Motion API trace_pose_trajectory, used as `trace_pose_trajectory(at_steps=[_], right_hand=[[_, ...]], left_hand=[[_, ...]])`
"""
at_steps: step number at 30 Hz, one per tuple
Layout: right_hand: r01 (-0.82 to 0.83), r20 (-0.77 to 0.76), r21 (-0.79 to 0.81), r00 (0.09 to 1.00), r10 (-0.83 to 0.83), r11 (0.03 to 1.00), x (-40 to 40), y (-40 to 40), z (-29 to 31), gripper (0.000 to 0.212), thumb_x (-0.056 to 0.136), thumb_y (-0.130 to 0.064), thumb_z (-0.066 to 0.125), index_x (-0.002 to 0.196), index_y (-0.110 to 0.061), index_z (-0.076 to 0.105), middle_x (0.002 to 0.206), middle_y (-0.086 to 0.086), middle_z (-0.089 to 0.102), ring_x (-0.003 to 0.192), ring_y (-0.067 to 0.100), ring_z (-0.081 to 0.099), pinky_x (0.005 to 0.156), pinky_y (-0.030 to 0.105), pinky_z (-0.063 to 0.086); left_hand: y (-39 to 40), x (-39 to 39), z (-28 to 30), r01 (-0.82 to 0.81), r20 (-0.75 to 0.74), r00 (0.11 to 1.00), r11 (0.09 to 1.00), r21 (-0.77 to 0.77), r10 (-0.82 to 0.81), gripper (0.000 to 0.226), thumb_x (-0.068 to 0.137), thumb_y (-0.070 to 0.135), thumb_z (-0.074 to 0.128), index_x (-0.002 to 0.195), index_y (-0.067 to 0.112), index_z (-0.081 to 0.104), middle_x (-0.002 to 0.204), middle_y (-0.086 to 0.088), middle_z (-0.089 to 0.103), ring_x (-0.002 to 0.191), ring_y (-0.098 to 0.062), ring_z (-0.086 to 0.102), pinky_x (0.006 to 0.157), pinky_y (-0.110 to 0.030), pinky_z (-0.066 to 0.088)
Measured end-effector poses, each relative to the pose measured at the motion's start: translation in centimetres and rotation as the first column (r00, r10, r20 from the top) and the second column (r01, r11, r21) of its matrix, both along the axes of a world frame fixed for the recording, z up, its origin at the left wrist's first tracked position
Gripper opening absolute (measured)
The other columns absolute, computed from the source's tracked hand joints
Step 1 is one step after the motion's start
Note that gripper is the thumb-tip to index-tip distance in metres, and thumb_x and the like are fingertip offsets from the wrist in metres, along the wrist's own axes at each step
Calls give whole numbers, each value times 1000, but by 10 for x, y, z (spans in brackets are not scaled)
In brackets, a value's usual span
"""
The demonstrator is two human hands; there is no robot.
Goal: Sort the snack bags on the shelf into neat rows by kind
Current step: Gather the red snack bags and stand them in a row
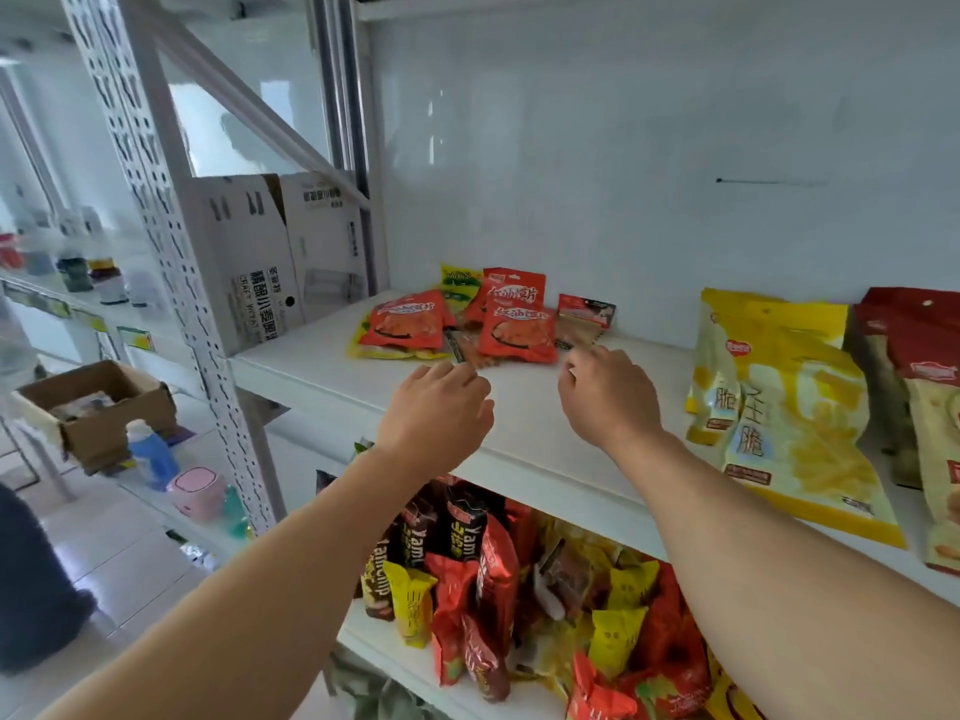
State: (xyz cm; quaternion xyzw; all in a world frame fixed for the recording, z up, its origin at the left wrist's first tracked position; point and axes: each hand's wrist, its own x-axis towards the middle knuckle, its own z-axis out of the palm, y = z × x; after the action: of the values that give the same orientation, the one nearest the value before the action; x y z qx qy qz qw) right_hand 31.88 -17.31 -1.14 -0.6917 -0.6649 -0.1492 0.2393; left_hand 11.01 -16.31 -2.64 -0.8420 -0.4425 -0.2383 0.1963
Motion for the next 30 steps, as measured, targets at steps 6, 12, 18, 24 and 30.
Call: trace_pose_trajectory(at_steps=[6, 12, 18, 24, 30], right_hand=[[127, -184, -62, 973, -136, 990, 1, 98, -12, 33, 100, -42, 44, 110, -16, 63, 115, 7, 63, 103, 31, 57, 76, 37, 42], [260, -357, -225, 875, -328, 939, 5, 157, -19, 65, 96, -64, 33, 139, -18, 49, 143, 19, 46, 124, 40, 48, 100, 47, 40], [309, -380, -324, 823, -422, 894, -4, 198, -24, 82, 87, -79, 29, 143, -21, 45, 142, 15, 49, 128, 37, 45, 102, 46, 37], [339, -403, -353, 786, -469, 872, -28, 230, -29, 88, 77, -83, 44, 145, -27, 40, 139, 9, 51, 124, 33, 48, 101, 47, 41], [366, -459, -339, 740, -492, 867, -37, 238, -33, 92, 73, -79, 57, 144, -25, 39, 140, 7, 49, 128, 31, 46, 106, 47, 40]], left_hand=[[94, 3, -1, -19, 65, 998, 999, -37, 21, 27, 99, 32, 48, 106, 18, 70, 109, 2, 68, 101, -24, 62, 88, -36, 46], [169, 13, 6, -8, 130, 991, 997, -76, 17, 27, 98, 33, 49, 98, 16, 69, 97, 0, 66, 93, -25, 60, 76, -35, 46], [241, 39, 30, 34, 346, 930, 910, -414, 123, 38, 98, 41, 46, 125, 17, 59, 123, -3, 60, 112, -25, 55, 83, -37, 49], [314, 40, 45, 119, 461, 845, 746, -656, 271, 50, 99, 39, 50, 137, 6, 47, 135, -16, 58, 119, -34, 57, 86, -34, 44], [361, 45, 49, 171, 445, 827, 601, -781, 344, 28, 100, 26, 48, 98, 2, 63, 111, -19, 69, 90, -31, 62, 71, -30, 45]])
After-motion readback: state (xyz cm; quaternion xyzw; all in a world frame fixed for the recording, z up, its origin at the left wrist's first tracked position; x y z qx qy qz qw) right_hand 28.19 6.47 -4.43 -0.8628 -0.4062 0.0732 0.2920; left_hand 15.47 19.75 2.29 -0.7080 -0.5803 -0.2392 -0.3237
